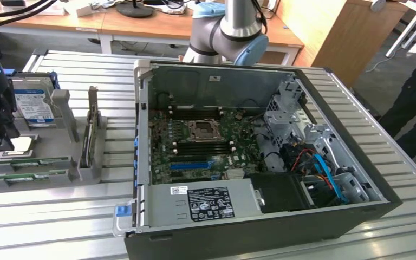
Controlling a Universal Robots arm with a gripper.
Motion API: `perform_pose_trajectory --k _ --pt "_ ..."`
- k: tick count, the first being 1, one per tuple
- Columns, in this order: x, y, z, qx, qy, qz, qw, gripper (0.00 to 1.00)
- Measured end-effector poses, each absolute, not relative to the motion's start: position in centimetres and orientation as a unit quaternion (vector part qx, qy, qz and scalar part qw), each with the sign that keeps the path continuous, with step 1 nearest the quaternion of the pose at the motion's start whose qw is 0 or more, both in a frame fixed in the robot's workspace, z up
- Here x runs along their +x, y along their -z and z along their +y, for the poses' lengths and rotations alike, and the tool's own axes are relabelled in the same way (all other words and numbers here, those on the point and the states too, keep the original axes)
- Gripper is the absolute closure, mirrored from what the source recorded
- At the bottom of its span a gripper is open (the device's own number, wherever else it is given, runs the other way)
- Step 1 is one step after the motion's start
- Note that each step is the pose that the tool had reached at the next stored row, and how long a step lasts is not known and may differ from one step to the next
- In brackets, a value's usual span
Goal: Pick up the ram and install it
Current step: 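Pick up the ram and move it above insertion slot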
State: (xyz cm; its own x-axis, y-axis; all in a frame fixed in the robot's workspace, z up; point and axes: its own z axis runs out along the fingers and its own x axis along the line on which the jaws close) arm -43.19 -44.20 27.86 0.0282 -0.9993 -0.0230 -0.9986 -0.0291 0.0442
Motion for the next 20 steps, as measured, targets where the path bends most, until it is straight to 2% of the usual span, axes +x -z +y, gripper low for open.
perform_pose_trajectory --k 14,20 --pt "-43.2 -25.6 -44.2 0.717 0.024 -0.697 0.008 0.64" --pt "-43.2 -25.5 -44.2 0.717 0.024 -0.697 0.008 0.64"
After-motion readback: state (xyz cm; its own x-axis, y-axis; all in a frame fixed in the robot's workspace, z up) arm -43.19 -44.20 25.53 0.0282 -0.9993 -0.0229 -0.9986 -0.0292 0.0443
